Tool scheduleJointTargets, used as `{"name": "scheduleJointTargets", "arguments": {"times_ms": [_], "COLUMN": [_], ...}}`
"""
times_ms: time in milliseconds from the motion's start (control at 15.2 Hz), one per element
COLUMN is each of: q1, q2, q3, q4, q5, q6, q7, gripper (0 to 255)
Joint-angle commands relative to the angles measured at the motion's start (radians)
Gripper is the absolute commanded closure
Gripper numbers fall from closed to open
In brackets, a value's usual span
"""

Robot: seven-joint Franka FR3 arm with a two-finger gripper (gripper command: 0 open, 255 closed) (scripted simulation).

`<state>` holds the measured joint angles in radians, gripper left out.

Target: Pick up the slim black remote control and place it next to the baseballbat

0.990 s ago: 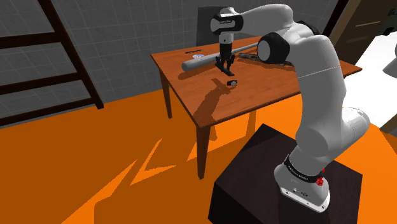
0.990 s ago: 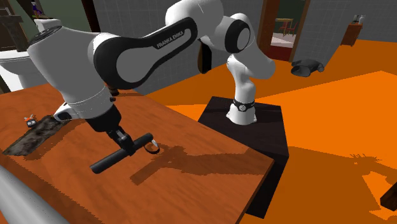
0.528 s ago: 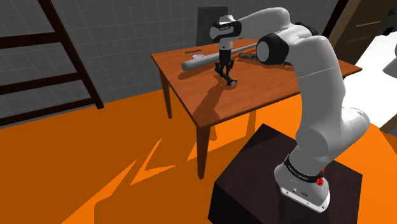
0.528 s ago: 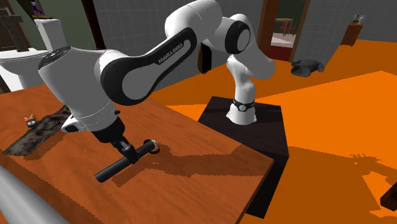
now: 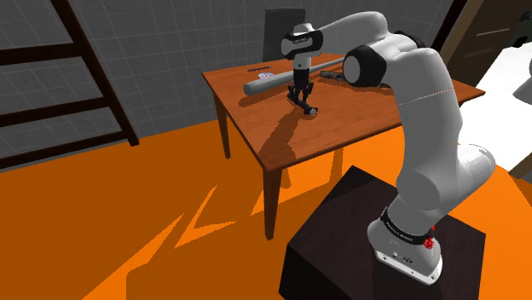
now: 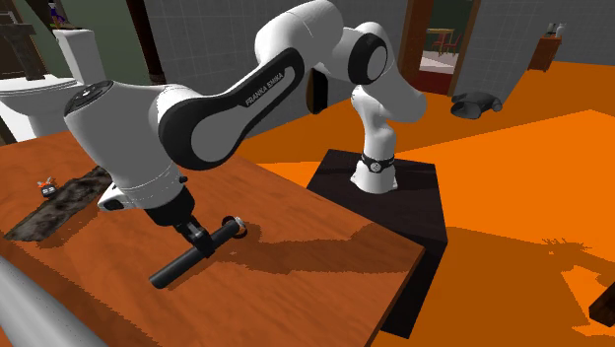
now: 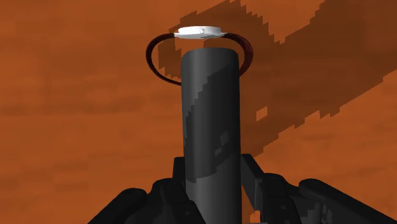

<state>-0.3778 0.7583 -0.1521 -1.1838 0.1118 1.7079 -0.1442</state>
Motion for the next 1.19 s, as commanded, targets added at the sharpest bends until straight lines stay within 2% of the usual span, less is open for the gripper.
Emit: {"name": "scheduleJointTargets", "arguments": {"times_ms": [0, 66, 396, 660, 1122], "q1": [0.000, 0.000, 0.000, -0.015, -0.015], "q2": [0.001, 0.000, 0.001, 0.039, 0.039], "q3": [0.000, 0.000, 0.000, 0.001, 0.001], "q4": [-0.001, -0.001, -0.001, 0.189, 0.189], "q5": [0.000, 0.000, 0.000, 0.000, 0.000], "q6": [0.000, -0.001, 0.000, -0.152, -0.152], "q7": [0.000, 0.000, 0.000, 0.007, 0.007], "gripper": [255, 0, 0, 0, 0]}}
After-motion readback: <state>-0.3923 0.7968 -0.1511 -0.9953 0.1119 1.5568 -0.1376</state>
